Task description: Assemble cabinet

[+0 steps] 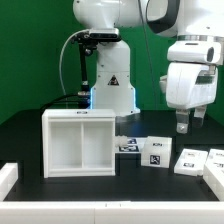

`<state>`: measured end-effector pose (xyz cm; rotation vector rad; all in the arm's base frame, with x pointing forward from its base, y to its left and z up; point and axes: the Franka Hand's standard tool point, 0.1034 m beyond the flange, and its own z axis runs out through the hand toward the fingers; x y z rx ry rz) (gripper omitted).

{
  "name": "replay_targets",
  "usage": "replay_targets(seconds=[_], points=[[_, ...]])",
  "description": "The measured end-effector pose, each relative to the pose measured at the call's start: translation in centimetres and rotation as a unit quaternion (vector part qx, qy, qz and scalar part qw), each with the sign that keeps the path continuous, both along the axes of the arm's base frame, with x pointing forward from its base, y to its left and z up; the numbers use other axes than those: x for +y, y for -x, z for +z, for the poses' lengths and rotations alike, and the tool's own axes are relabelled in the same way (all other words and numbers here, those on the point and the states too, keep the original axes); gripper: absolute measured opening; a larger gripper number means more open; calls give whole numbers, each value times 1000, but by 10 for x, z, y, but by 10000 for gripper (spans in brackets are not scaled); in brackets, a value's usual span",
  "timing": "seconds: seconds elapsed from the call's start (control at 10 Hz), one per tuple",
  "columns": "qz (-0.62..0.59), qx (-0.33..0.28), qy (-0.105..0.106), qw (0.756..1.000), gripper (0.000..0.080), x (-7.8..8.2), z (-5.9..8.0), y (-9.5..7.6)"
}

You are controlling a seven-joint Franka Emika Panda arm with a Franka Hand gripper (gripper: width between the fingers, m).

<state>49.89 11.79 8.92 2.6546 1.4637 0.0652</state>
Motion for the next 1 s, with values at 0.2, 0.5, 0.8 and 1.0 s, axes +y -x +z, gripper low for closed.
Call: replay_targets(seconds=[0.2, 0.5, 0.8, 1.0], points=[[-110, 12, 0, 994, 797, -19, 0, -5], [-103, 44, 24, 993, 797, -14, -2, 3], [-173, 143, 107, 968, 797, -38, 2, -3], [-220, 187, 151, 945, 797, -52, 3, -4]])
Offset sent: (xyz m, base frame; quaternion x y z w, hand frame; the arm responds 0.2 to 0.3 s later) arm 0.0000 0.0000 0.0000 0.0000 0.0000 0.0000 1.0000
